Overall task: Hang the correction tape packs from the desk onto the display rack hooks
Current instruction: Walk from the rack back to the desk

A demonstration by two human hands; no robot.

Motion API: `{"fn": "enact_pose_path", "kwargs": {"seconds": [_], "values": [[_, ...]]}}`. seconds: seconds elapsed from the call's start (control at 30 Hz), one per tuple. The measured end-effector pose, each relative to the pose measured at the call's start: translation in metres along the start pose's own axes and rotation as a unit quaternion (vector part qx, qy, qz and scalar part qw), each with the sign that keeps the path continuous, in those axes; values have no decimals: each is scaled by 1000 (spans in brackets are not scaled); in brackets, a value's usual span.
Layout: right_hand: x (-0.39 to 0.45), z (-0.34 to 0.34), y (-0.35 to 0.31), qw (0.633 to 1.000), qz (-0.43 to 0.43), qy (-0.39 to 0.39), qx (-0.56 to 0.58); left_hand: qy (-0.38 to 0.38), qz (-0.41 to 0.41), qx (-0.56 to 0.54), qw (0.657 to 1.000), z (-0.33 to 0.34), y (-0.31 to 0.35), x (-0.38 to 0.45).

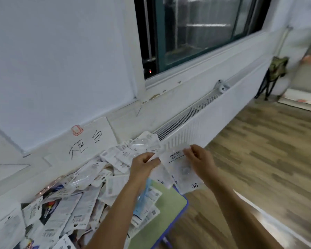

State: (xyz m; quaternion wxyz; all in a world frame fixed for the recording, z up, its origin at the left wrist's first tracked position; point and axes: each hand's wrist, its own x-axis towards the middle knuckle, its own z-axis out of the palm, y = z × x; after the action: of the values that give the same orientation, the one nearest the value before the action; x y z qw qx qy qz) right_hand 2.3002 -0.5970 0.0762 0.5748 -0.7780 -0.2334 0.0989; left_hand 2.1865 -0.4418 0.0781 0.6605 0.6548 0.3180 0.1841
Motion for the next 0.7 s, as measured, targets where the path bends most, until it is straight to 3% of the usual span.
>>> {"fn": "enact_pose_path", "kwargs": {"seconds": [0.13, 0.3, 0.47, 0.7], "values": [[-31, -67, 18, 995, 33, 90, -32, -142, -44, -19, 989, 66, 12, -11], [-80, -157, 38, 981, 81, 172, 28, -299, -95, -36, 949, 156, 23, -43], [-148, -247, 54, 955, 109, 275, 36, -347, -87, -28, 933, 253, 26, -104], [-254, -379, 79, 936, 120, 328, 47, -394, -78, -75, 913, 393, 20, -222]]}}
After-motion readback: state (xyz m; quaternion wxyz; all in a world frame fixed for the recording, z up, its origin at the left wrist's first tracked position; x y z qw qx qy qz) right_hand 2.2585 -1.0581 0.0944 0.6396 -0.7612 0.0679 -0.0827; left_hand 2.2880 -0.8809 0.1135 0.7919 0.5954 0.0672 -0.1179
